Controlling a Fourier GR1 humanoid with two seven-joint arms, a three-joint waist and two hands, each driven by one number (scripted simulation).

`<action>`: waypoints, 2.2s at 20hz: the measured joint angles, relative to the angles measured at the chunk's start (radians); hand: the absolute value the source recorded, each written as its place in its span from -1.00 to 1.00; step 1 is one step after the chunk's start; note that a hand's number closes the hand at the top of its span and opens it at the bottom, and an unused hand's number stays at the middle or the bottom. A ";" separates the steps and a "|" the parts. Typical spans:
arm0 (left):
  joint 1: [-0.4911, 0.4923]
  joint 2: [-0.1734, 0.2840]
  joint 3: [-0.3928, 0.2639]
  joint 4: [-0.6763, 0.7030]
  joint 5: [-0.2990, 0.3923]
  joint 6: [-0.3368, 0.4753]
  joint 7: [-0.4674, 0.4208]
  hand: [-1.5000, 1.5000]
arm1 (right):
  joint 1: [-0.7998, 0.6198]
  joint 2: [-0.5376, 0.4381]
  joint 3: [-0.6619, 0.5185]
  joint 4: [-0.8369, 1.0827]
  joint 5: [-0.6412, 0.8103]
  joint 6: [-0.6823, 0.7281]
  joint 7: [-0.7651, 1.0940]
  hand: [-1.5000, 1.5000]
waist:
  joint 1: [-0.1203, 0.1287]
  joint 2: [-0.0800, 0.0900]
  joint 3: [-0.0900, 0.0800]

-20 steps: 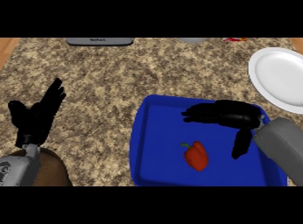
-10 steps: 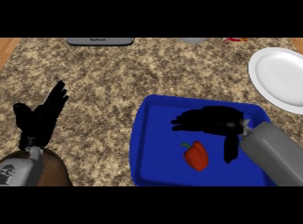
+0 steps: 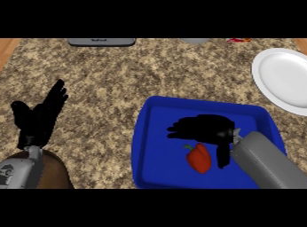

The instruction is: Pick the bell pepper from the tray and place it in the plate

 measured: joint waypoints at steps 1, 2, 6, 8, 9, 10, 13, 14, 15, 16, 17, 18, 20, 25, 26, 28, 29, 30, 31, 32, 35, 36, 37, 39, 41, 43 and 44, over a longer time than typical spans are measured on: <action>0.003 -0.004 0.003 -0.006 -0.006 -0.001 0.002 0.00 | 0.005 0.011 -0.007 0.005 0.019 -0.008 -0.008 -1.00 | 0.000 0.000 0.000; 0.007 -0.007 0.008 -0.008 -0.003 -0.008 0.001 0.00 | 0.003 0.017 -0.013 0.031 0.039 -0.021 -0.023 -1.00 | 0.001 0.000 0.000; 0.000 -0.011 0.022 -0.013 -0.015 -0.020 0.014 0.00 | 0.001 0.062 -0.008 0.056 0.116 -0.018 -0.015 -1.00 | 0.001 -0.001 -0.001; 0.000 -0.024 0.020 -0.003 -0.029 -0.015 0.002 0.00 | -0.011 0.074 0.004 0.071 0.150 -0.008 -0.027 1.00 | 0.001 -0.002 -0.002; 0.000 -0.024 0.020 -0.010 -0.028 -0.021 0.009 0.00 | -0.009 0.072 0.009 0.065 0.165 -0.008 -0.036 1.00 | 0.001 -0.004 -0.003; -0.004 -0.028 0.022 -0.002 -0.028 -0.026 0.000 0.00 | -0.013 0.078 0.011 0.073 0.178 -0.015 -0.047 1.00 | 0.001 -0.006 -0.004; 0.019 -0.032 0.023 -0.016 -0.039 -0.026 -0.004 0.00 | 0.004 0.067 0.018 0.039 0.199 -0.026 -0.085 1.00 | 0.001 -0.009 -0.005; 0.011 -0.027 0.033 -0.014 -0.032 -0.035 0.004 0.00 | 0.004 0.073 0.016 0.037 0.202 -0.024 -0.091 1.00 | 0.000 -0.009 -0.005; 0.012 -0.031 0.034 -0.010 -0.036 -0.034 -0.002 0.00 | 0.006 0.075 0.012 0.042 0.205 -0.028 -0.101 1.00 | 0.001 -0.010 -0.005; 0.012 -0.027 0.042 0.000 -0.033 -0.044 -0.010 0.00 | 0.005 0.081 0.008 0.047 0.209 -0.033 -0.108 1.00 | 0.001 -0.010 -0.005; 0.001 -0.032 0.042 0.004 -0.038 -0.039 -0.006 0.00 | 0.011 0.082 0.005 0.040 0.211 -0.035 -0.112 1.00 | 0.000 -0.011 -0.006; -0.002 -0.035 0.043 0.007 -0.041 -0.040 -0.008 0.00 | 0.015 0.084 0.000 0.040 0.213 -0.039 -0.118 1.00 | 0.000 -0.011 -0.006; 0.001 -0.035 0.049 0.011 -0.040 -0.047 -0.009 0.00 | 0.021 0.088 -0.014 0.032 0.209 -0.037 -0.126 1.00 | 0.000 -0.011 -0.006; 0.003 -0.039 0.053 -0.004 -0.046 -0.044 0.007 0.00 | 0.097 0.070 -0.086 -0.048 0.201 -0.105 -0.105 1.00 | -0.009 -0.009 -0.007; 0.008 -0.037 0.058 0.001 -0.043 -0.048 -0.002 0.00 | 0.105 0.065 -0.125 -0.053 0.185 -0.114 -0.084 1.00 | -0.012 -0.008 -0.006; 0.014 -0.032 0.068 0.005 -0.040 -0.049 -0.008 0.00 | 0.133 0.063 -0.205 -0.063 0.156 -0.138 -0.019 1.00 | -0.022 -0.007 -0.004; 0.013 -0.031 0.072 0.006 -0.039 -0.048 -0.005 0.00 | 0.143 0.064 -0.249 -0.062 0.142 -0.151 0.021 1.00 | -0.027 -0.007 -0.003; 0.018 -0.032 0.070 -0.002 -0.039 -0.046 -0.002 0.00 | 0.154 0.064 -0.293 -0.064 0.129 -0.173 0.053 1.00 | -0.028 -0.007 -0.002; 0.021 -0.036 0.069 -0.004 -0.042 -0.042 -0.005 0.00 | 0.165 0.066 -0.330 -0.078 0.117 -0.193 0.085 1.00 | -0.030 -0.007 -0.002; 0.026 -0.034 0.071 -0.006 -0.042 -0.042 -0.006 0.00 | 0.176 0.063 -0.372 -0.096 0.098 -0.215 0.103 1.00 | -0.032 -0.007 -0.001; 0.034 -0.043 0.066 -0.012 -0.048 -0.034 -0.007 0.00 | 0.194 0.077 -0.480 -0.165 0.053 -0.303 0.157 1.00 | -0.036 -0.008 0.000; 0.033 -0.036 0.072 -0.014 -0.044 -0.038 -0.002 0.00 | 0.199 0.076 -0.517 -0.194 0.038 -0.331 0.169 1.00 | -0.039 -0.009 0.000; 0.031 -0.037 0.072 -0.017 -0.045 -0.036 0.003 0.00 | 0.208 0.082 -0.545 -0.225 0.029 -0.360 0.188 1.00 | -0.039 -0.010 0.000; 0.034 -0.039 0.069 -0.016 -0.048 -0.038 -0.001 0.00 | 0.208 0.089 -0.603 -0.270 0.014 -0.412 0.226 1.00 | -0.034 -0.008 0.000; 0.035 -0.048 0.060 -0.015 -0.056 -0.034 -0.004 0.00 | 0.209 0.088 -0.660 -0.317 -0.006 -0.432 0.271 1.00 | -0.030 -0.007 0.000; 0.023 -0.044 0.065 -0.014 -0.052 -0.042 0.001 0.00 | 0.213 0.081 -0.714 -0.342 -0.036 -0.440 0.301 1.00 | -0.023 -0.005 0.000; 0.026 -0.048 0.063 -0.016 -0.055 -0.041 -0.005 0.00 | 0.216 0.080 -0.742 -0.339 -0.057 -0.441 0.307 1.00 | -0.019 -0.004 0.000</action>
